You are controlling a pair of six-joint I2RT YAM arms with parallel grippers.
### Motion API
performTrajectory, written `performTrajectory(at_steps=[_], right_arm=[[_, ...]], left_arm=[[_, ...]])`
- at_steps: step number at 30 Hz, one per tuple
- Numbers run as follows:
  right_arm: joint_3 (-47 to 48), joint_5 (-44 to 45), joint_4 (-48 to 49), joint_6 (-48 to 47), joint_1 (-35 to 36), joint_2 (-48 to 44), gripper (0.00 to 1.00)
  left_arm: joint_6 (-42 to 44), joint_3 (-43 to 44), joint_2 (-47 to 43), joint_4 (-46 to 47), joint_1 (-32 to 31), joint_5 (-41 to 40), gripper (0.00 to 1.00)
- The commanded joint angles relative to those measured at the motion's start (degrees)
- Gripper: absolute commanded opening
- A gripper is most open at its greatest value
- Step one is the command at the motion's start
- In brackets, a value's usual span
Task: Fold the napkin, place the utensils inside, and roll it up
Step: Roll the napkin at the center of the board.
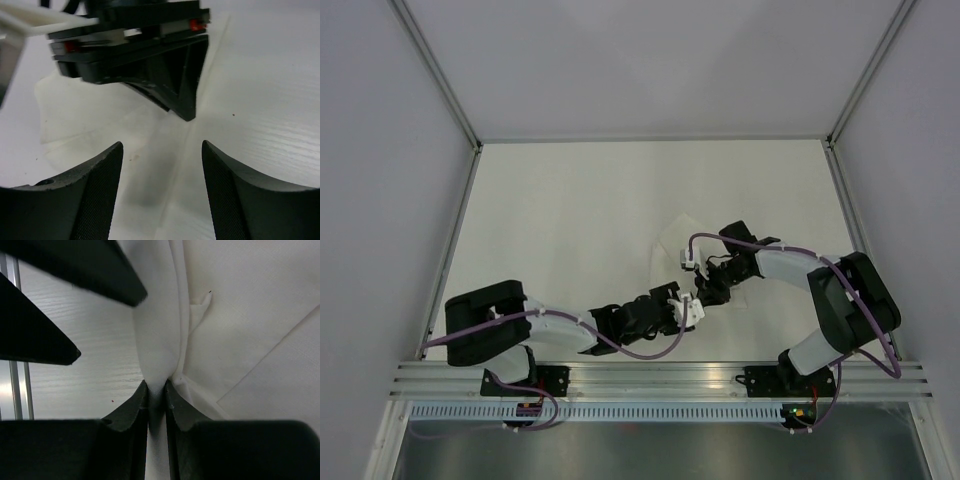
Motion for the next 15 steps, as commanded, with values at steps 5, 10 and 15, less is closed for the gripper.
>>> performTrajectory(at_steps=[5,10,15], right_arm=[[-0.1,1.6,-3.9,-2.2,-0.8,3.0,0.00],[0.3,1.5,-4.0,-2.2,-0.9,3.6,0.01],[0.8,1.5,-4.5,-2.3,-0.9,4.1,0.00]], left_arm=[[11.4,6.7,9.0,-3.7,-2.5,1.9,0.70],[15.8,8.2,14.1,-2.5,-2.1,1.2,0.71],[17.7,7.8,17.2,-0.6,-1.0,0.0,0.70]])
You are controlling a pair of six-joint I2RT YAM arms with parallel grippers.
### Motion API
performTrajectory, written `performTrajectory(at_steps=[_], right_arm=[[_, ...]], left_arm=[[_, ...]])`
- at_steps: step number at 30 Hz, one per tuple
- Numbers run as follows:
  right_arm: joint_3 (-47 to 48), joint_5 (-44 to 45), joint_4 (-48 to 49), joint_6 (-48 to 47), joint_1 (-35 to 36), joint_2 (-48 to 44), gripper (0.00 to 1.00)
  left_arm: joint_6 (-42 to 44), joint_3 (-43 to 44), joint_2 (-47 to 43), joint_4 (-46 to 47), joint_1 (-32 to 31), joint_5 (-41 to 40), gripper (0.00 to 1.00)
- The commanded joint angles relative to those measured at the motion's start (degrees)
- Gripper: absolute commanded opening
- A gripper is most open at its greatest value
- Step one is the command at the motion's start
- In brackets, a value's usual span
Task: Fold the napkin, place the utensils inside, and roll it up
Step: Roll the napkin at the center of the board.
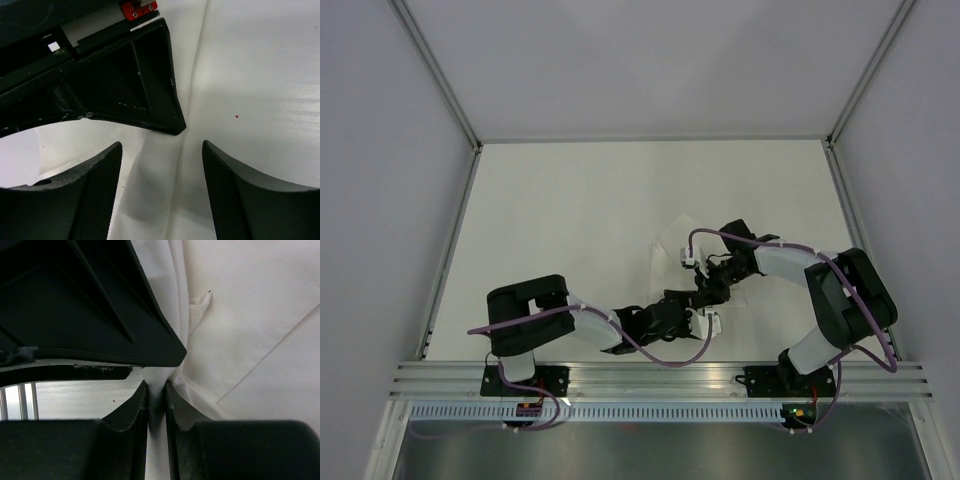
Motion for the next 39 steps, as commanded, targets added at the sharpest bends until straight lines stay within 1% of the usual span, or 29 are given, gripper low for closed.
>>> performTrajectory(at_steps=[1,4,5,7,8,10,11,12,13,17,21,24,29,30,33,34,35,36,39], right_arm=[[-0.6,2.6,-2.8,-2.2,-0.2,2.5,0.00],[-0.5,2.6,-2.9,-2.2,-0.2,2.7,0.01],[-0.4,2.6,-3.0,-2.2,-0.2,2.8,0.00],[-0.4,2.5,-3.1,-2.2,-0.3,2.8,0.00],[-0.4,2.6,-2.9,-2.2,-0.2,2.8,0.00],[-0.3,2.6,-3.0,-2.2,-0.3,2.8,0.00],[-0.3,2.5,-2.9,-2.2,-0.3,2.8,0.00],[-0.3,2.6,-2.9,-2.2,-0.3,2.9,0.01],[-0.3,2.5,-3.0,-2.2,-0.2,2.9,0.00],[-0.4,2.5,-3.0,-2.2,-0.2,2.8,0.01],[-0.6,2.6,-2.8,-2.0,-0.3,2.6,0.00],[-0.7,2.7,-2.6,-1.7,-0.3,2.4,0.01],[-1.1,3.0,-1.8,-0.7,-0.3,1.8,0.07],[-1.2,3.1,-1.5,-0.4,-0.3,1.6,0.08],[-1.5,3.4,-1.0,0.2,-0.3,1.0,0.19],[-1.6,3.4,-0.9,0.3,-0.3,0.7,0.30],[-1.6,3.6,-0.7,0.6,-0.3,0.1,0.35],[-1.7,3.9,-0.2,1.2,-0.4,-0.3,0.45],[-1.8,4.2,0.2,2.5,-0.8,-2.6,0.54]], left_arm=[[4.4,0.4,2.5,-0.2,0.7,-0.6,0.70],[3.2,1.4,3.0,-3.9,1.1,1.2,0.64],[2.9,1.6,3.5,-4.8,1.2,2.1,0.58],[2.2,1.9,4.2,-7.4,1.5,3.3,0.51],[1.7,1.9,4.5,-8.2,1.5,3.8,0.44],[0.2,2.6,4.9,-10.5,1.7,4.7,0.38],[-0.5,2.8,5.4,-11.1,1.7,4.9,0.33],[-0.9,2.8,5.5,-11.2,1.7,5.2,0.30],[-1.3,2.8,5.4,-11.3,1.9,5.6,0.24],[-3.9,2.9,5.1,-12.8,2.4,7.6,0.14],[-6.6,4.2,4.6,-16.4,3.7,12.6,0.08],[-9.4,6.3,4.6,-21.6,5.2,17.1,0.02],[-13.5,9.0,5.0,-27.1,8.2,25.8,0.02],[-14.0,9.5,5.0,-28.1,8.8,27.5,0.02],[-15.9,10.1,5.0,-29.9,10.6,31.4,0.02],[-16.4,10.3,4.9,-30.1,11.0,32.0,0.02],[-17.1,10.5,4.9,-30.6,11.3,32.6,0.02],[-17.5,10.8,4.7,-31.2,12.0,34.3,0.02],[-19.1,11.1,4.6,-31.6,13.2,37.1,0.02]])
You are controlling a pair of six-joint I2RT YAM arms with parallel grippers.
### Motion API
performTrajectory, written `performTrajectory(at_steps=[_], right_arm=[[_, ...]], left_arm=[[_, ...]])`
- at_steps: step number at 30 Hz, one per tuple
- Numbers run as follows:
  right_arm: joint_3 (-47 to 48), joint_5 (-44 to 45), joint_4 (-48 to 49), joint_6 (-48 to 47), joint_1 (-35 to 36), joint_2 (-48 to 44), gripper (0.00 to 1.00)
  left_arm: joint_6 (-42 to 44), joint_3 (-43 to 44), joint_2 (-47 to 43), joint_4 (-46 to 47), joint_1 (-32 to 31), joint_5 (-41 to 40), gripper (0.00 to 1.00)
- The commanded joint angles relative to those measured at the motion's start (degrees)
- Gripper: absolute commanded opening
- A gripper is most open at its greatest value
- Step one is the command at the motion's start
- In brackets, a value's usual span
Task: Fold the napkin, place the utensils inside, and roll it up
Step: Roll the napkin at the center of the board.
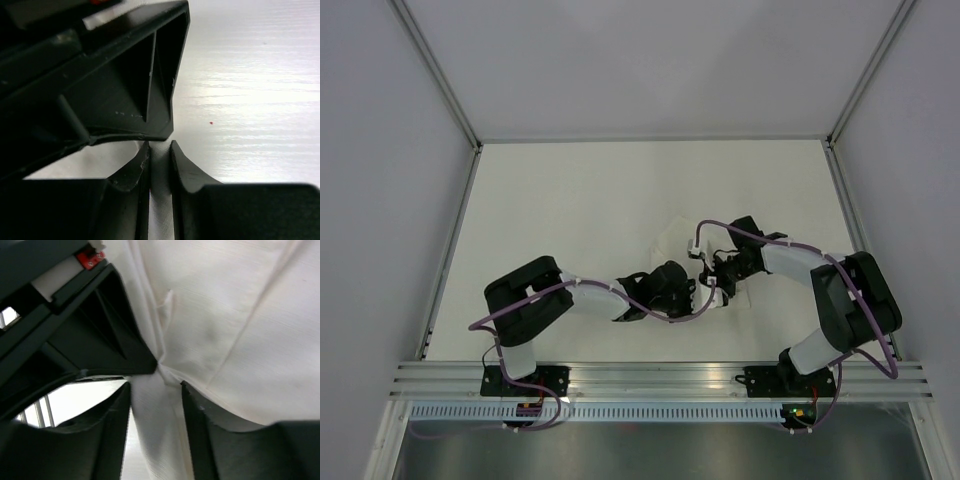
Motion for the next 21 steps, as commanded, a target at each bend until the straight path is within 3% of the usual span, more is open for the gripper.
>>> performTrajectory(at_steps=[1,9,15,21], right_arm=[[-1.9,3.9,1.3,-3.8,1.4,-2.4,0.59],[1.0,4.4,-1.6,-3.5,-1.9,-7.6,0.70],[3.8,2.9,-3.8,-4.1,-5.3,-10.8,0.72],[1.1,5.0,1.7,0.2,-7.6,-16.4,0.75]], left_arm=[[-10.9,0.1,2.9,-11.7,2.8,9.8,0.02],[-14.1,1.9,4.6,-13.8,6.9,16.7,0.02],[-16.0,4.7,6.6,-16.9,9.8,21.7,0.02],[-17.2,9.5,9.7,-23.1,11.5,24.9,0.02]])
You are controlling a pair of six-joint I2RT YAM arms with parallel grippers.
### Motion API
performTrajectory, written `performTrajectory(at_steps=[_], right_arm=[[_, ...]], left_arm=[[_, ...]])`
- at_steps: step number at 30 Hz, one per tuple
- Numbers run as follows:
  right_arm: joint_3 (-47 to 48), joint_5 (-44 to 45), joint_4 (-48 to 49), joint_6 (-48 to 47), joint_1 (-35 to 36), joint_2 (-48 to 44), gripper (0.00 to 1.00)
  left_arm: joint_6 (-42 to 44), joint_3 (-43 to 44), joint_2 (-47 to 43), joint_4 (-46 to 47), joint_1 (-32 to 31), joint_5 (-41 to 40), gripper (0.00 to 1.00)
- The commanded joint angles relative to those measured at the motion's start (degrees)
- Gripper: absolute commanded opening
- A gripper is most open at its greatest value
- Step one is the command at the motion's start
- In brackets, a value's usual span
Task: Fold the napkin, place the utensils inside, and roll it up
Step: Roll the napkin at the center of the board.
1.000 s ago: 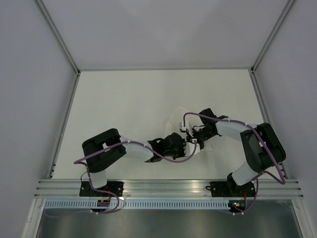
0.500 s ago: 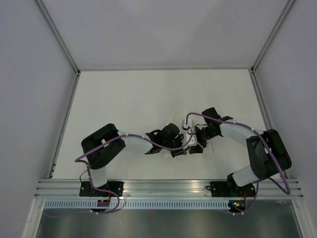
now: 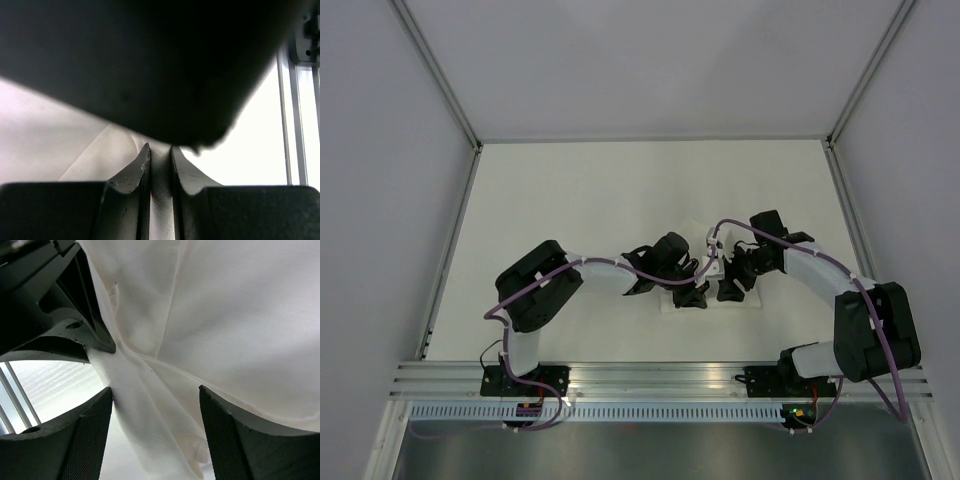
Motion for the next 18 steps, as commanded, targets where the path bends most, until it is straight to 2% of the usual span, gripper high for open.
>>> performTrajectory(at_steps=[1,13,18], right_arm=[[0.9,-3.2,7.5,-1.4,-0.6,-6.2,0.75],[3.3,9.1,15.4,7.0,-0.7,0.2,0.76],[5.0,16.1,22.6,13.2,-0.7,3.9,0.76]], left_arm=[[-8.2,0.0,4.2,-15.8,3.3,3.3,0.02],[-8.8,1.2,5.4,-18.9,3.4,1.3,0.02],[-9.1,1.6,5.7,-19.9,3.4,0.8,0.02]])
